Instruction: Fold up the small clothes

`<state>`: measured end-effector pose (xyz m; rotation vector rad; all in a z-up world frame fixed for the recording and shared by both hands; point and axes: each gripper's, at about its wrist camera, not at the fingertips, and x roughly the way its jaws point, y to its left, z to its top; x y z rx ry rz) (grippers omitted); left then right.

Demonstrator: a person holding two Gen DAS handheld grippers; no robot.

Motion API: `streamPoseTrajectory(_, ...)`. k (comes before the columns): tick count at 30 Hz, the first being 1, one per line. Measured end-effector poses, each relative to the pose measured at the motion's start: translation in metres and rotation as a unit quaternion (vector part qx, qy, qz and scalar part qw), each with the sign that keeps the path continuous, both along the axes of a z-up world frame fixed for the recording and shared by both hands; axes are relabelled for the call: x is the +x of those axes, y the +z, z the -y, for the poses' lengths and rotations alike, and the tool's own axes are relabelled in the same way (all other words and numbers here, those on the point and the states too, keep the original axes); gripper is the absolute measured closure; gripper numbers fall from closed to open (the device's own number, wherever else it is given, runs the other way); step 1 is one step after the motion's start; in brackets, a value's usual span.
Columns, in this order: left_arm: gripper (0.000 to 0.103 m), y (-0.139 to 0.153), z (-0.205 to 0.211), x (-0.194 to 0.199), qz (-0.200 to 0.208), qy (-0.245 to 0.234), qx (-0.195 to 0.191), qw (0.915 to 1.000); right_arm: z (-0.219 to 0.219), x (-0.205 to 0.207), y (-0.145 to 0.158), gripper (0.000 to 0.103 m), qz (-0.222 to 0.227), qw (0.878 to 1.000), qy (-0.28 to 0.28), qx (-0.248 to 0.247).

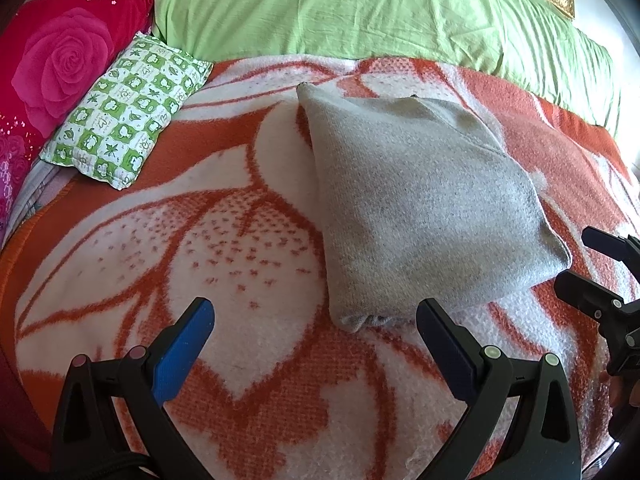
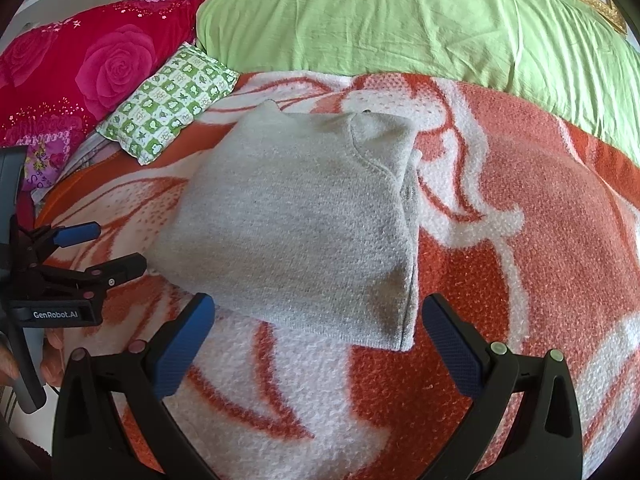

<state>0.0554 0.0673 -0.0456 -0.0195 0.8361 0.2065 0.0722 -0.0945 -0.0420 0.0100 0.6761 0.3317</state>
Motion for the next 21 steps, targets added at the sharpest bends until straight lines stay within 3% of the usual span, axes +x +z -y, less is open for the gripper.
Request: streamPoseTrajectory(21, 0.002, 0.001, 0.0013, 0.0002, 0.0, -0.008, 0.002, 1.0, -0.0017, -0.0014, 0.0054, 0.0, 0.003, 1.0, 0.006, 0.005)
